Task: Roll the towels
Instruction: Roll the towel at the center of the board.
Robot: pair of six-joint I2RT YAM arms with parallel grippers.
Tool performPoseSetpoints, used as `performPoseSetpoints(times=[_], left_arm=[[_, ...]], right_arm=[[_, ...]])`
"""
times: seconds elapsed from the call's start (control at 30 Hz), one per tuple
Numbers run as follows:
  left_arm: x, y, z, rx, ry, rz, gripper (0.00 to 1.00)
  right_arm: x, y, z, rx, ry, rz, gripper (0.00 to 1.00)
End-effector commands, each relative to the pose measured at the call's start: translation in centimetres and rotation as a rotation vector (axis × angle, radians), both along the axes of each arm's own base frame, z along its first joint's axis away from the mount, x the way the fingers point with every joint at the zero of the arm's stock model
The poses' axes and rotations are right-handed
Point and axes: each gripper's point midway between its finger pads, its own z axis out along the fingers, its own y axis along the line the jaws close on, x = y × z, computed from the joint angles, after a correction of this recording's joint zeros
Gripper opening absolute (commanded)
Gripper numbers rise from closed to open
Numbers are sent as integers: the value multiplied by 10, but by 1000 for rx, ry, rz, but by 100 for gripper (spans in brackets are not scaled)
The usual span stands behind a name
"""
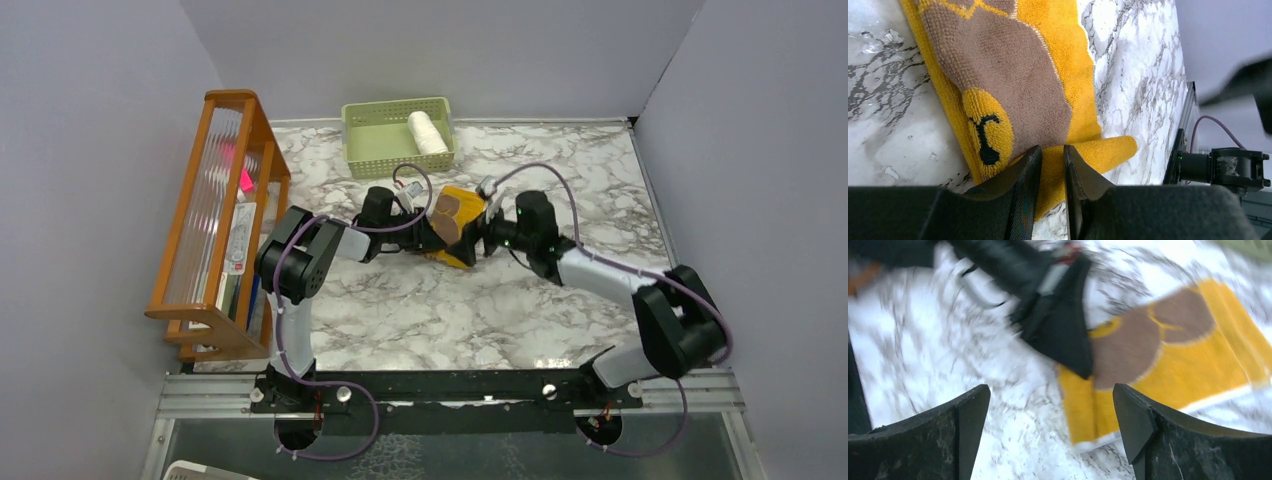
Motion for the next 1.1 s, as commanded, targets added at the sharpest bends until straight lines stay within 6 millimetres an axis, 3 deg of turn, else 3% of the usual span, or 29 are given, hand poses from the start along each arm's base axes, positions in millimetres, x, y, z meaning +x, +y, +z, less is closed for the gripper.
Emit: performPoseSetpoints(times=[0.0,0.1,0.43,0.6,0.87,1.0,1.07], left_arm=[[-15,20,-56,143,100,45,27],[-15,19,-57,143,105,41,27],[-16,20,-61,154,117,37,27],[-17,20,-64,162,130,31,28],[-16,21,-65,177,133,20,28],[-17,21,-68,182,141,11,27],[-18,21,-68,182,141,8,28]], right_arm=[[-24,11,15,-178,-658,208,95],[-27,13,-6,-263,-680,292,92],[-36,21,-79,-595,-651,545,59],[-40,25,-91,-624,-627,588,52],[-39,6,-121,-749,-514,610,38],[-34,-3,-130,-807,-485,576,38],[-27,-5,-122,-813,-522,532,38]])
